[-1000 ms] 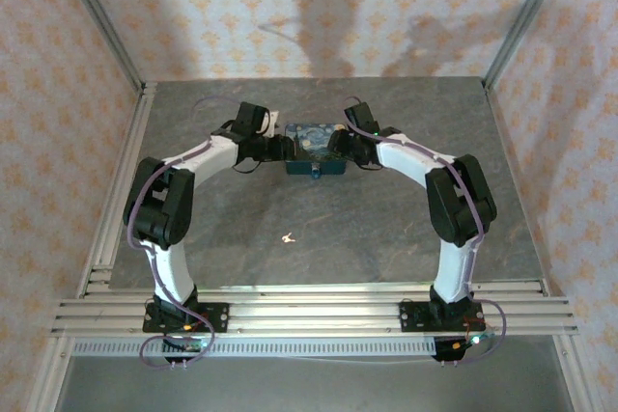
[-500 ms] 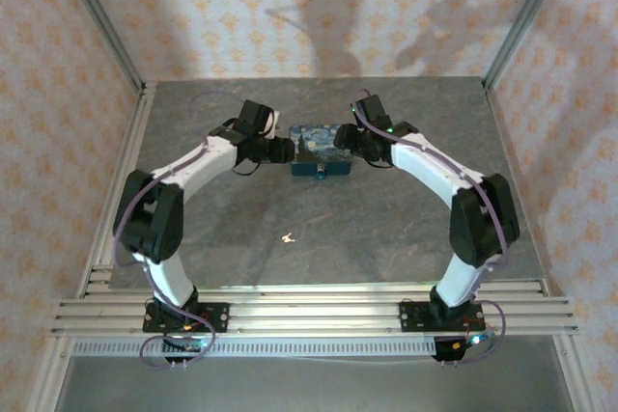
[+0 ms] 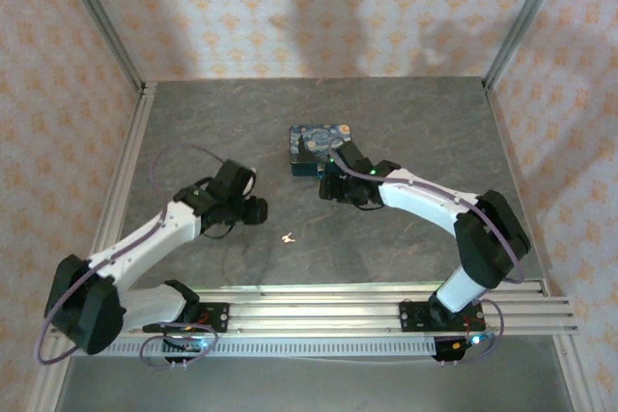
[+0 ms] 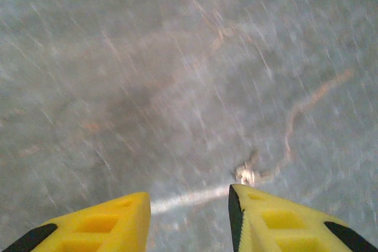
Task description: Unlock the padlock with the key
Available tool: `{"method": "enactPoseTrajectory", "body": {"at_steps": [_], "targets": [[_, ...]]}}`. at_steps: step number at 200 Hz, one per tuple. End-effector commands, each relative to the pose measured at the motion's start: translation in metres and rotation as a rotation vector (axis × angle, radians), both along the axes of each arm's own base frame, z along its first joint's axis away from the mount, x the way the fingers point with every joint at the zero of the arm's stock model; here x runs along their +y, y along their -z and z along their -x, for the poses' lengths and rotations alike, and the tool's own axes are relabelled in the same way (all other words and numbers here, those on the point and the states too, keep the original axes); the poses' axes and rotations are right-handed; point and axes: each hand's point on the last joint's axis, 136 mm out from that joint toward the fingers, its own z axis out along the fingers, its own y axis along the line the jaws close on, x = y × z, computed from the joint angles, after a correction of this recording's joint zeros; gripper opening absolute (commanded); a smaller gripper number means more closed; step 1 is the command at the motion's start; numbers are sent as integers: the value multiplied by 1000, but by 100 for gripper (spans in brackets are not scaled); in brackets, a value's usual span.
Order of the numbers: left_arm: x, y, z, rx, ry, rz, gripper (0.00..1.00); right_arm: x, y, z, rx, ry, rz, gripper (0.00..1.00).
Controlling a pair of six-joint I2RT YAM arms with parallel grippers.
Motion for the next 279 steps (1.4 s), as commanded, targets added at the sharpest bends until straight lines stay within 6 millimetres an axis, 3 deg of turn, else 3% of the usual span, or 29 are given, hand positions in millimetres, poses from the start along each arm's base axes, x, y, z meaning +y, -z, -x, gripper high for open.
{"method": "enactPoseTrajectory", "body": {"at_steps": [1, 23, 40, 100, 172, 208, 279], "targets": [[-2, -1, 12, -64, 87, -22, 40, 19, 7, 6, -5, -42, -61, 58], [-2, -1, 13, -67, 67, -8, 35, 22, 11, 15, -1, -71, -67, 56], [2, 8, 13, 2, -61, -9, 35, 21, 13, 19, 8, -72, -63, 55], [-14, 33, 33, 121, -435, -43, 34, 17, 18, 20, 9, -25, -78, 55], [-49, 45, 18, 146, -483, -36, 35, 6, 17, 23, -11, -29, -43, 55], [-65, 60, 15, 190, -469, -51, 28, -1, 17, 25, -27, -26, -29, 55], [-63, 77, 19, 226, -463, -146, 28, -12, 19, 26, -32, -15, -21, 55]]}}
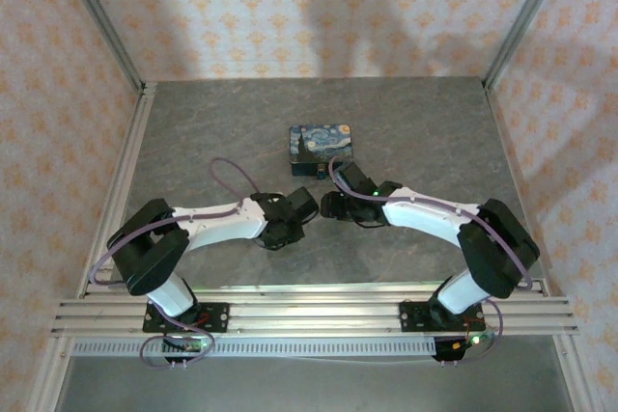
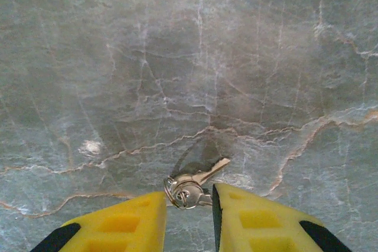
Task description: Unlock the padlock with the key
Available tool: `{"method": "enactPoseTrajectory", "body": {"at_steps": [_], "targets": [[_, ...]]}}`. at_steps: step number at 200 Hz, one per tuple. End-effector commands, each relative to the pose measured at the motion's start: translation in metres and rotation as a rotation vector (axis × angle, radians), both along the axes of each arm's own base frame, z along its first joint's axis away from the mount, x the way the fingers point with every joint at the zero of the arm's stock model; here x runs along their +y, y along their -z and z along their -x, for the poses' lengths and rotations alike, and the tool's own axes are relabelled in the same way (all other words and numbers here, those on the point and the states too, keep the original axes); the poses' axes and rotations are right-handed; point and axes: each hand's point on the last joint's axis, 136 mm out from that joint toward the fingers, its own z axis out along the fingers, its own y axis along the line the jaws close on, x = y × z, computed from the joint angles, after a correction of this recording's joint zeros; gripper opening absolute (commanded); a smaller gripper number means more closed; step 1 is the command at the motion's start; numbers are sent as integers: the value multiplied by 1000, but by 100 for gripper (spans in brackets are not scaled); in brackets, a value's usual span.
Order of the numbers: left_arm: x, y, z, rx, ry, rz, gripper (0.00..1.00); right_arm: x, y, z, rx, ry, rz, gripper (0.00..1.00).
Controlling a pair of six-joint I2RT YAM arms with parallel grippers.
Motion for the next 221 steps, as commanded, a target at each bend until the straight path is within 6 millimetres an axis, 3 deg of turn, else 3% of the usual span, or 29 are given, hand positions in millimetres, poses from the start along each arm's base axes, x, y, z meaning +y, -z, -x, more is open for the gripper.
{"method": "enactPoseTrajectory", "body": {"at_steps": [1, 57, 117, 221], "targets": [[7, 3, 2, 6, -22, -53, 28, -9, -3, -4, -31, 14, 13, 55], [10, 13, 3, 21, 27, -96, 25, -10, -4, -4, -29, 19, 6, 55], [10, 5, -2, -41, 135, -88, 0, -11, -8, -3, -30, 35, -20, 55], [-4, -29, -18, -267, 405, 43, 0, -15, -12, -3, -20, 110, -193, 53]]}}
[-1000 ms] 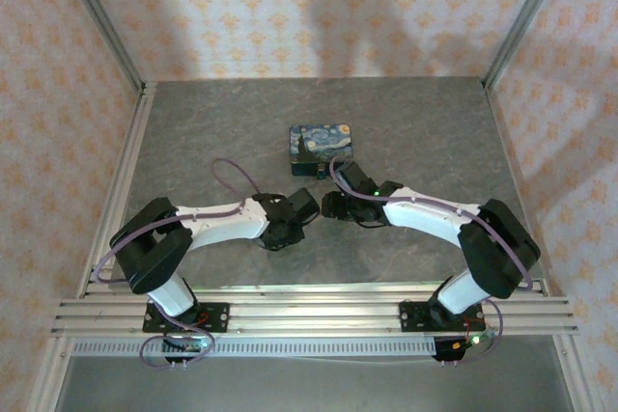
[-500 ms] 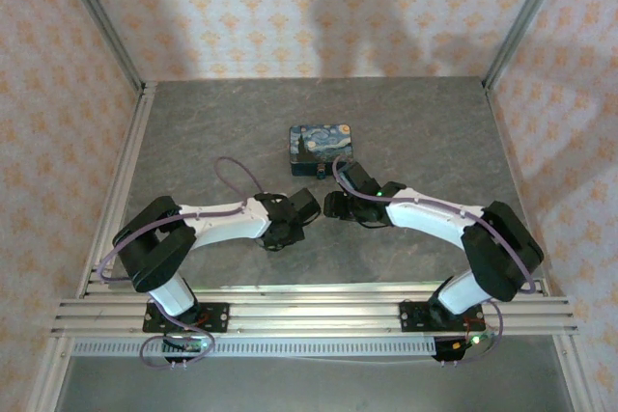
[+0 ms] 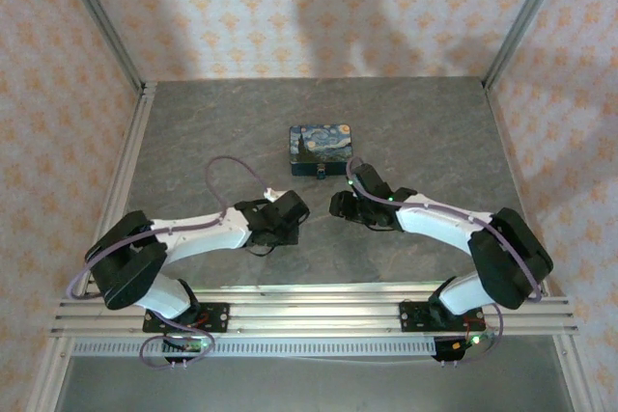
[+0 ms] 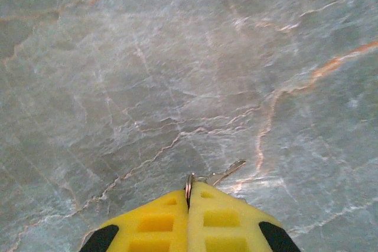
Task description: Unlock the padlock with the key
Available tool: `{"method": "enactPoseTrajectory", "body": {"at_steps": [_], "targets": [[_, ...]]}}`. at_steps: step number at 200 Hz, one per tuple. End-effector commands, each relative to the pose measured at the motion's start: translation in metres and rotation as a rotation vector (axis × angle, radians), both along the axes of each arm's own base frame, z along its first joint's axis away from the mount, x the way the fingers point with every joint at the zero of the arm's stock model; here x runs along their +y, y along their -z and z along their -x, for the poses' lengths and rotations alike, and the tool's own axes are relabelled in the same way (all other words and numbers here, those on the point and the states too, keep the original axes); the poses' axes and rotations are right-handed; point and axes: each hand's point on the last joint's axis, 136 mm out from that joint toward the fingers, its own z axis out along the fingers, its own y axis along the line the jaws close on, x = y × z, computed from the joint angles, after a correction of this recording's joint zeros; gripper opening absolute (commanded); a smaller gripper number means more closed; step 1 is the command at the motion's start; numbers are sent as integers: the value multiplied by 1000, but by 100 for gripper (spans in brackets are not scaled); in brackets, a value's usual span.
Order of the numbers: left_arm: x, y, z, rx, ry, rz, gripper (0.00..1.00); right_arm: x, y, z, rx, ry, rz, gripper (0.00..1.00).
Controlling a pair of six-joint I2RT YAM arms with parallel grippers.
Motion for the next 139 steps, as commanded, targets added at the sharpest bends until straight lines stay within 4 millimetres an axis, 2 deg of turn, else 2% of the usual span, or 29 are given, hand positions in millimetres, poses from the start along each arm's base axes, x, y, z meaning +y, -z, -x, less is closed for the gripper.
{"method": "enactPoseTrajectory", "body": {"at_steps": [1, 42, 76, 92, 117, 139], "targets": [[-3, -13, -11, -82, 60, 46, 0, 4, -13, -4, -38, 15, -73, 53], [-8, -34, -19, -137, 88, 106, 0, 12, -36, -4, -91, 0, -221, 48], [-17, -63, -26, -157, 133, 132, 0, 35, -80, -1, -149, -96, -389, 48], [-28, -79, -28, -158, 178, 167, 0, 45, -98, 1, -165, -133, -462, 48], [-39, -101, -31, -168, 221, 203, 0, 54, -109, 1, -156, -151, -517, 48], [-44, -117, -34, -189, 229, 247, 0, 58, -116, 2, -149, -154, -562, 43]]}}
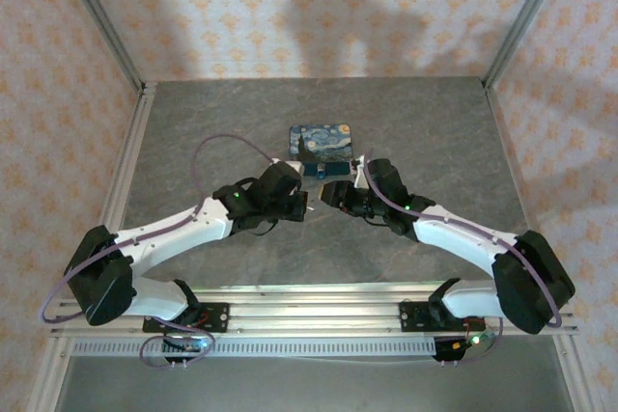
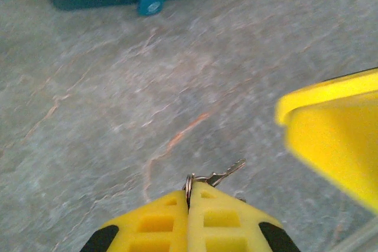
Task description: Unlock the padlock with the key
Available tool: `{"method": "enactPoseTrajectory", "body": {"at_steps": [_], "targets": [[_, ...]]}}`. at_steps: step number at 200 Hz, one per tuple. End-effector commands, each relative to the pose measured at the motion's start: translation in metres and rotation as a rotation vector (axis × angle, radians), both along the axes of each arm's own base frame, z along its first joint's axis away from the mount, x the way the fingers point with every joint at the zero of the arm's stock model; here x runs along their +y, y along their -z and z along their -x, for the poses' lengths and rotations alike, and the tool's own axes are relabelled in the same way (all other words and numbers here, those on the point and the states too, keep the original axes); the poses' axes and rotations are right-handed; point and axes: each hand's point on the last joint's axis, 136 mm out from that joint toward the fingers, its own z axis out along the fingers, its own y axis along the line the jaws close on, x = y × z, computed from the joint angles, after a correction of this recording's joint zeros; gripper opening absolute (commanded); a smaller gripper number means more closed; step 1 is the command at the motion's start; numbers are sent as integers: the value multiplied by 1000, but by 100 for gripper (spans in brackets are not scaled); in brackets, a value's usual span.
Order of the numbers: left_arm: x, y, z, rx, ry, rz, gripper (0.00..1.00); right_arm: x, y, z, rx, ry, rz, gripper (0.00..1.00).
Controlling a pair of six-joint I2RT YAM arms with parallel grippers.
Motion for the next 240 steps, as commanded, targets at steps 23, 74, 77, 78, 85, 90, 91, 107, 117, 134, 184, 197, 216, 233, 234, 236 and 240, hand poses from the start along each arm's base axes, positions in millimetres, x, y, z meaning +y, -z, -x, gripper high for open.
{"method": "enactPoseTrajectory", "body": {"at_steps": [23, 74, 77, 78, 85, 90, 91, 107, 117, 134, 184, 197, 216, 233, 234, 236, 240], "targets": [[-7, -29, 2, -24, 83, 54, 0, 17, -43, -3, -43, -35, -162, 36], [-11, -39, 2, -35, 98, 84, 0, 17, -55, -2, -62, -38, -182, 26], [-11, -39, 2, -35, 98, 87, 0, 17, -54, -2, -61, -38, -181, 26], [-11, -40, 2, -36, 98, 87, 0, 17, -54, -2, -61, -39, -181, 26], [-12, -41, 2, -38, 97, 91, 0, 17, -54, -2, -59, -40, -180, 25], [-11, -41, 2, -39, 97, 93, 0, 17, -53, -2, -57, -39, -179, 24], [-12, -41, 2, -39, 97, 93, 0, 17, -53, -2, -57, -39, -179, 24], [-12, -43, 3, -42, 96, 100, 0, 17, -54, -1, -56, -44, -180, 22], [-12, -44, 3, -43, 95, 102, 0, 18, -55, 0, -57, -46, -183, 22], [-11, -43, 2, -41, 91, 104, 0, 17, -55, 0, -55, -44, -182, 27], [-12, -44, 0, -39, 88, 106, 0, 14, -58, 3, -70, -40, -178, 32], [-12, -44, 0, -39, 85, 107, 0, 14, -59, 4, -71, -47, -179, 32], [-11, -44, -1, -41, 83, 108, 0, 16, -59, 6, -71, -55, -175, 32], [-12, -45, 0, -44, 84, 112, 0, 17, -56, 7, -68, -61, -167, 31], [-12, -45, 0, -44, 84, 112, 0, 17, -56, 7, -68, -62, -166, 31], [-12, -45, 0, -44, 84, 112, 0, 17, -55, 7, -67, -62, -163, 31], [-11, -46, -1, -46, 83, 113, 0, 17, -54, 8, -65, -63, -160, 31]]}}
